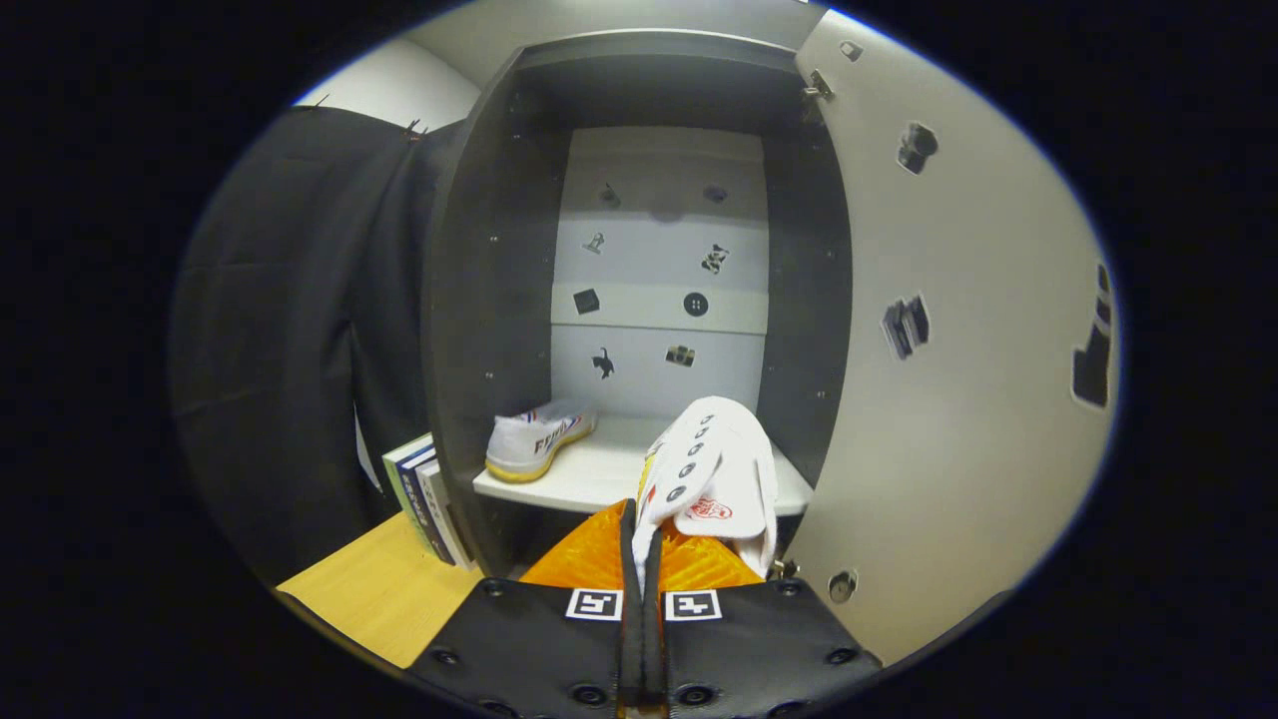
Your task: Open the shoe cabinet door, grab the shoes and put them into the shoe cabinet, then close the shoe cabinet door.
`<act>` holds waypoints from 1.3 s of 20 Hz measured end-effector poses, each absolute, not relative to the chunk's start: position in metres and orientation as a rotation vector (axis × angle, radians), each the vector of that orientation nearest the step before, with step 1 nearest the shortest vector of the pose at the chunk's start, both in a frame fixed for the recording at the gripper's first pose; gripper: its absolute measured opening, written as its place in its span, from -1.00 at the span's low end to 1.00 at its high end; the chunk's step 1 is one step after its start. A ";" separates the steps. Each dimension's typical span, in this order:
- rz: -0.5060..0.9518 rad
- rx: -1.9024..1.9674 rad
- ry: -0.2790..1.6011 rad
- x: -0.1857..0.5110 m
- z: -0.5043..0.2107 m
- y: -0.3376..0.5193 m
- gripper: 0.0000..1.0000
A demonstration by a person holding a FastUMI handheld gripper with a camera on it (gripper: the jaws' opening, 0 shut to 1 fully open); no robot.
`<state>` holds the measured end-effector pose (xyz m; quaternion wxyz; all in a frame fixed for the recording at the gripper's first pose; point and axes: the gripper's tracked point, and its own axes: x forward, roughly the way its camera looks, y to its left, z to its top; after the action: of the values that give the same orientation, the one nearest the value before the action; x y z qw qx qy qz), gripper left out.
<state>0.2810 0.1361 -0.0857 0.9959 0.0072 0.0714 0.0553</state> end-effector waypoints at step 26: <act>0.082 0.061 0.383 0.473 -0.130 0.146 -0.23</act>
<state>0.4729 0.1461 -0.1302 0.9804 0.0305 0.1903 0.0406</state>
